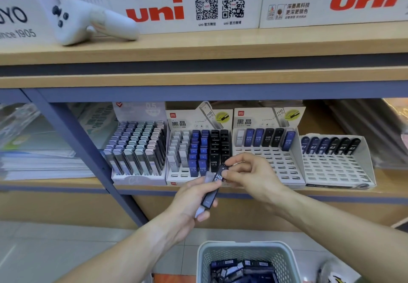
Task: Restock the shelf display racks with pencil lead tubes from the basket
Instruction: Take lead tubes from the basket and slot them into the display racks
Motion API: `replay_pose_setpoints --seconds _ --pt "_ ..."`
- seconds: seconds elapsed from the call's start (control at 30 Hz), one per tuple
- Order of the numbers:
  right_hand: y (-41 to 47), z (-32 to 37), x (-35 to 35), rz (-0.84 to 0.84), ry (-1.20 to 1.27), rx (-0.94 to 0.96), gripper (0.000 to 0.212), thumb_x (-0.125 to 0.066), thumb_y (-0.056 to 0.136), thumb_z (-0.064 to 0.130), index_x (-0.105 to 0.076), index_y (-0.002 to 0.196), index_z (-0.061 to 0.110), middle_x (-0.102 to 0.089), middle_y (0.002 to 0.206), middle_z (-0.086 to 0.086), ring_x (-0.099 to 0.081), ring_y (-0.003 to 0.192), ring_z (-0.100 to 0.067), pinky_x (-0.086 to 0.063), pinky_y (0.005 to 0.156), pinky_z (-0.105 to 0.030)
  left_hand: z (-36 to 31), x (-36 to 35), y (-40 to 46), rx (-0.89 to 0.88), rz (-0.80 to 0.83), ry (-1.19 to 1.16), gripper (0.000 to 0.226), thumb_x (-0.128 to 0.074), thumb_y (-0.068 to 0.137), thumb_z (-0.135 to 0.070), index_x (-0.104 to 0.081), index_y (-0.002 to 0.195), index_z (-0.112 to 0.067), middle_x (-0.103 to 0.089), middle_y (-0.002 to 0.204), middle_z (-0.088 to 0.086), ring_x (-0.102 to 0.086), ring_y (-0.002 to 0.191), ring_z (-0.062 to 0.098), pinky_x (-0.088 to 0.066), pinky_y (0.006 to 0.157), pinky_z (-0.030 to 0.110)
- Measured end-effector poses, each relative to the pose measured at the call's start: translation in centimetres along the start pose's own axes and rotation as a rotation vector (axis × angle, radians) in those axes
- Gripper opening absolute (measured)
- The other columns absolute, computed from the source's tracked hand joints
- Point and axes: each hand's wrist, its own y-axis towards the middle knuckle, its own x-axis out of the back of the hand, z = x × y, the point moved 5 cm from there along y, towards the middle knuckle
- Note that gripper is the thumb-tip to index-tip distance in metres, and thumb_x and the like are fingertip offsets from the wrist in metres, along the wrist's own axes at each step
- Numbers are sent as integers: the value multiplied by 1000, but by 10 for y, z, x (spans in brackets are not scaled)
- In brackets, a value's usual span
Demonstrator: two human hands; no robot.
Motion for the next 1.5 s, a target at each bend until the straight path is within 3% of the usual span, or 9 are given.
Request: replay_pose_setpoints --seconds 0.1,0.2,0.27,0.4,0.5,0.67,0.83,1.1,1.5 --pt "-1 8 0 -59 120 18 20 -76 87 0 -68 105 7 -75 83 -12 -73 73 -18 -60 71 -26 2 7 4 29 -58 -130 28 -59 95 -24 -65 112 -3 -61 92 12 -50 55 19 -19 33 20" --pt "5 17 10 -192 63 160 20 -75 87 2 -68 101 15 -73 87 -14 -74 80 -27 -61 79 -35 3 15 1 42 -167 -199 29 -47 98 -18 -64 107 4 -62 94 14 -45 53 19 -20 33 21" --pt "8 25 15 -249 -85 291 22 -76 87 4 -68 96 22 -72 86 -3 -71 82 -18 -59 79 -31 2 20 -1 31 -220 -175 34 -44 100 -15 -70 102 6 -70 101 11 -44 54 18 -24 34 22" --pt "1 28 5 -201 -339 468 22 -74 89 5 -68 96 24 -70 87 12 -66 81 -4 -54 75 -17 1 24 -4 30 -248 -141 32 -46 104 -14 -74 105 2 -67 96 13 -52 57 19 -43 44 28" --pt "0 27 -3 -179 -429 543 20 -73 90 6 -69 101 22 -69 90 16 -66 86 -2 -54 77 -17 0 27 -4 18 -245 -140 28 -50 105 -15 -72 110 2 -69 101 17 -59 65 22 -55 53 32" --pt "1 31 -6 -181 -484 627 19 -73 90 5 -69 102 19 -69 91 17 -66 88 -3 -54 78 -18 -1 33 -5 8 -243 -182 22 -57 103 -13 -69 113 2 -67 106 20 -65 73 26 -60 62 35" --pt "6 31 -6 -182 -488 649 19 -74 89 4 -70 101 19 -70 90 14 -67 87 -3 -55 78 -19 -2 36 -5 8 -237 -192 24 -57 101 -5 -61 124 3 -67 117 23 -68 76 27 -61 67 37" --pt "6 27 -11 -163 -621 674 23 -73 91 8 -72 107 24 -70 93 13 -65 86 -3 -56 78 -24 -4 32 -8 -13 -211 -181 28 -60 93 11 -61 119 0 -68 113 24 -73 91 33 -62 81 42" --pt "-8 30 -21 -166 -695 657 17 -69 93 18 -65 108 26 -61 91 15 -60 80 -4 -53 71 -28 -14 34 -14 -60 -193 -184 29 -72 90 -4 -69 118 -4 -78 102 12 -74 97 23 -58 83 36"
